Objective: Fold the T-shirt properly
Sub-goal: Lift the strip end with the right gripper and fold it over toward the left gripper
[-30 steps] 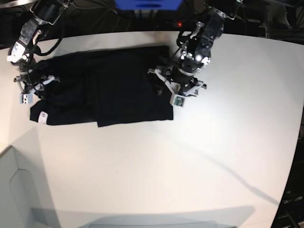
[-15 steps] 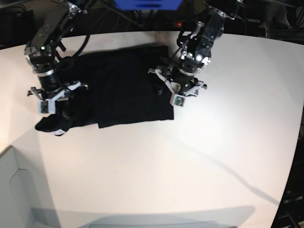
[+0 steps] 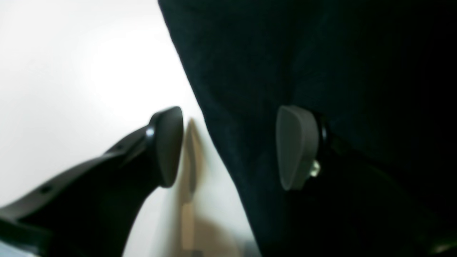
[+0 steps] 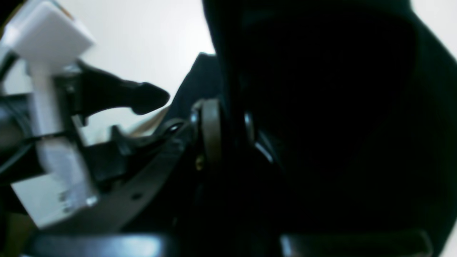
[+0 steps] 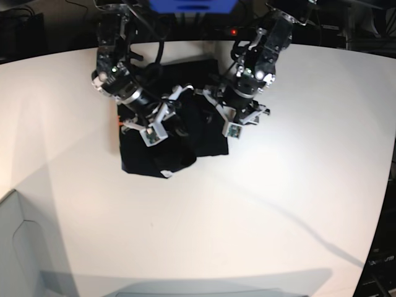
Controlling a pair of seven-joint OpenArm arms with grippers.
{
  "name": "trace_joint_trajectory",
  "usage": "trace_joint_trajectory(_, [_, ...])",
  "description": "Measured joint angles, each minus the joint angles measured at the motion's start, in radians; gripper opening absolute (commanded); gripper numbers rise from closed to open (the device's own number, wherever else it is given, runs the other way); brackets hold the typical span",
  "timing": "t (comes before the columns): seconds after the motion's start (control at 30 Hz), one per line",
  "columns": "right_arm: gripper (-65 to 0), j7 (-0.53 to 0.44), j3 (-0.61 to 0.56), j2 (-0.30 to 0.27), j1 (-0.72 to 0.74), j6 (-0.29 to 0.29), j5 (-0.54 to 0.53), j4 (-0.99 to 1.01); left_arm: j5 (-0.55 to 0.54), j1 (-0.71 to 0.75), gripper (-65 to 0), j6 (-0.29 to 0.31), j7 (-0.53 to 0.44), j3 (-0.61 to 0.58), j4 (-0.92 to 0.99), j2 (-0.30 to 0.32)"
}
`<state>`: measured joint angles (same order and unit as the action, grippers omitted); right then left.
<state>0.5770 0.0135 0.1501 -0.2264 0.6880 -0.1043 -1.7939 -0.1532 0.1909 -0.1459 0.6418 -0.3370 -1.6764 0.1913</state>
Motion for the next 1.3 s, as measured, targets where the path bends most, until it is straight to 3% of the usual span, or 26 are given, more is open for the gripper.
trace_joint_trajectory(0.2, [-65.0, 0.002, -0.001, 0.0, 0.015, 0.0, 0.003, 0.032, 0.008, 0.042, -25.2, -0.006, 0.047, 0.002, -0.144, 0.009])
trace_joint_trajectory(0.3, [-65.0, 0.0, 0.004, 0.0, 0.018, 0.0, 0.0, 0.031, 0.001, 0.1, -25.2, 0.003, 0.035, 0.069, -0.21, 0.014])
trace_joint_trajectory(0.43, [-65.0, 0.006, 0.003, 0.0, 0.015, 0.0, 0.007, -0.014, 0.014, 0.13, -25.3, 0.0, 0.038, 0.163, -0.138, 0.021])
trace_joint_trajectory(0.67, [-65.0, 0.006, -0.124, -0.001, 0.012, 0.0, -0.003, -0.081, 0.008, 0.095, -25.3, -0.004, 0.035, 0.159, -0.06, -0.018])
trace_joint_trajectory(0.8, [-65.0, 0.005, -0.199, -0.002, 0.034, 0.0, -0.002, 0.011, 0.008, 0.086, -25.3, -0.003, 0.032, 0.159, -0.06, -0.022])
trace_joint_trajectory(0.97, [-65.0, 0.005, -0.203, -0.006, 0.09, 0.0, 0.009, 0.158, 0.007, 0.09, -25.3, -0.003, 0.032, 0.159, -0.06, -0.016])
trace_joint_trajectory(1.3, [-64.9, 0.003, -0.206, -0.078, 0.137, 0.0, 0.001, 0.219, 0.011, 0.097, -25.3, -0.003, 0.042, 0.169, -0.091, 0.013])
